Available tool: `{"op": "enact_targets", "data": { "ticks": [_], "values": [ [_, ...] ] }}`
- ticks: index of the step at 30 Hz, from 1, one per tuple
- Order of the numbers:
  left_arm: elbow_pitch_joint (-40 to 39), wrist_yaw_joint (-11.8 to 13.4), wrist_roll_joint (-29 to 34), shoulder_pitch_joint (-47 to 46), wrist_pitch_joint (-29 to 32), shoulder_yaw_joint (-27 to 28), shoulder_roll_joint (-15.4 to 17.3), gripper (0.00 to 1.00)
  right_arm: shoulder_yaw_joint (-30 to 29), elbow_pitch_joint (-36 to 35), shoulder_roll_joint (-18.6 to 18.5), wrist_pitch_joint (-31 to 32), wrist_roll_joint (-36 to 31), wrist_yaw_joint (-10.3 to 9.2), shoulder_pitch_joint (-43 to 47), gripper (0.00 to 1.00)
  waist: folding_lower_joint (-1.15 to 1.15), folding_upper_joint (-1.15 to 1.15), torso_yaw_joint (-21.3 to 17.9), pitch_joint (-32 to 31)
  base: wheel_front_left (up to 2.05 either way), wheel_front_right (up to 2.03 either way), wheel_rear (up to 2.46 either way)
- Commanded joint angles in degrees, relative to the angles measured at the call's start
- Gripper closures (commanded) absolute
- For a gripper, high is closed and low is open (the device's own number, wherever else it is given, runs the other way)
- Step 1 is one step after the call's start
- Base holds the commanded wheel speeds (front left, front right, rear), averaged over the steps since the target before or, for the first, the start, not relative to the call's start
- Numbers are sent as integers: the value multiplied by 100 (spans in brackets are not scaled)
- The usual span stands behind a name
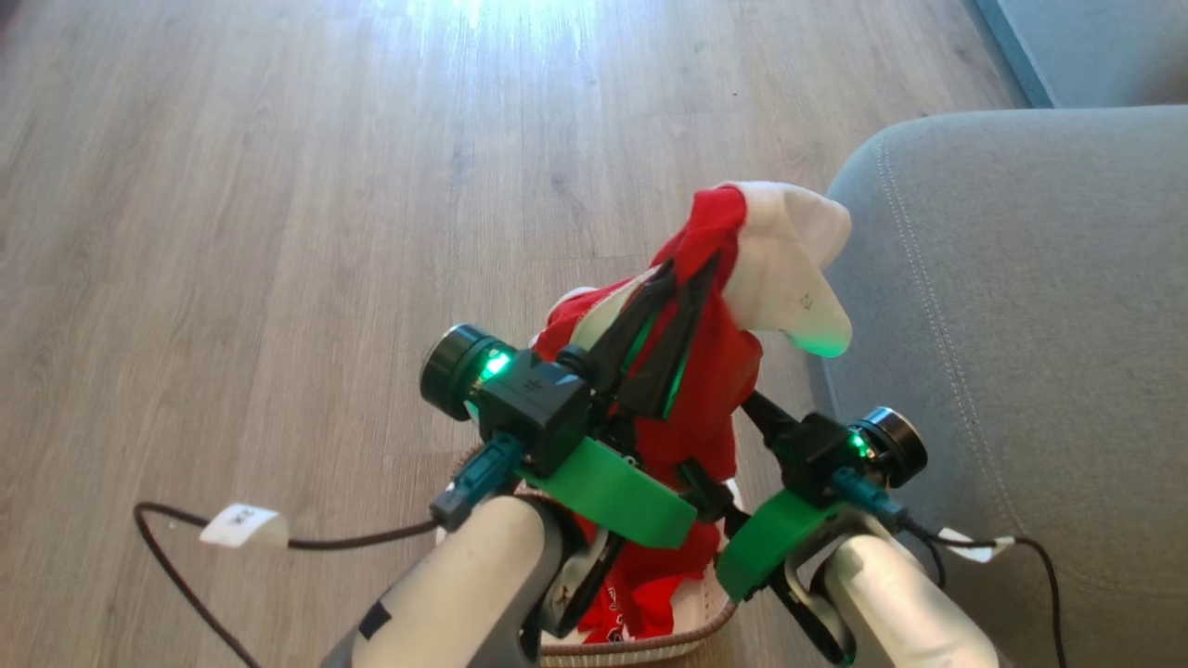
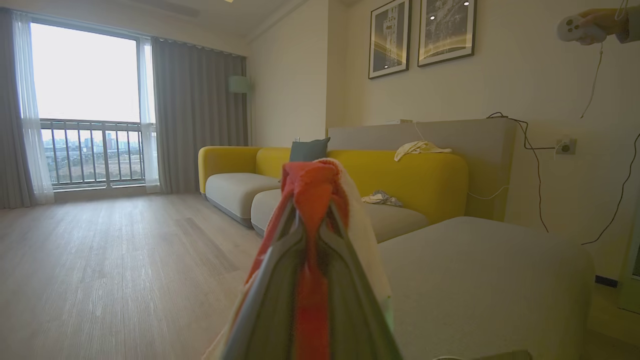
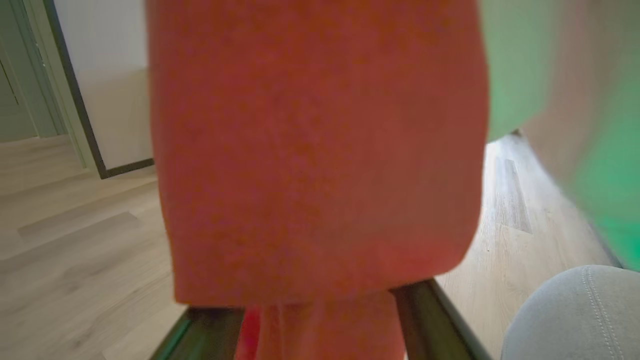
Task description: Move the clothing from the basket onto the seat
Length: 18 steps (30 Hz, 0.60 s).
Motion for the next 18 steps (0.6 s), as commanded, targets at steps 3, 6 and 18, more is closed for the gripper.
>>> {"op": "enact_targets", "data": {
  "ticks": [3,6,18],
  "values": [
    [-137,-14,-52,-264,-29,98,30,100,-64,-159,101,-13,324,40,-343,100,0,0,71,-18,0,0,0],
    [-74,-24,-59,-228,-29,104,30,100,-161,-202,101,-13,493,40,-347,100,0,0,93,-23,0,0,0],
    [360,-162,124,105,-29,378,30,100,-1191,-699,101,-13,960,40,-228,100,0,0,91,-5,0,0,0]
  ]
}}
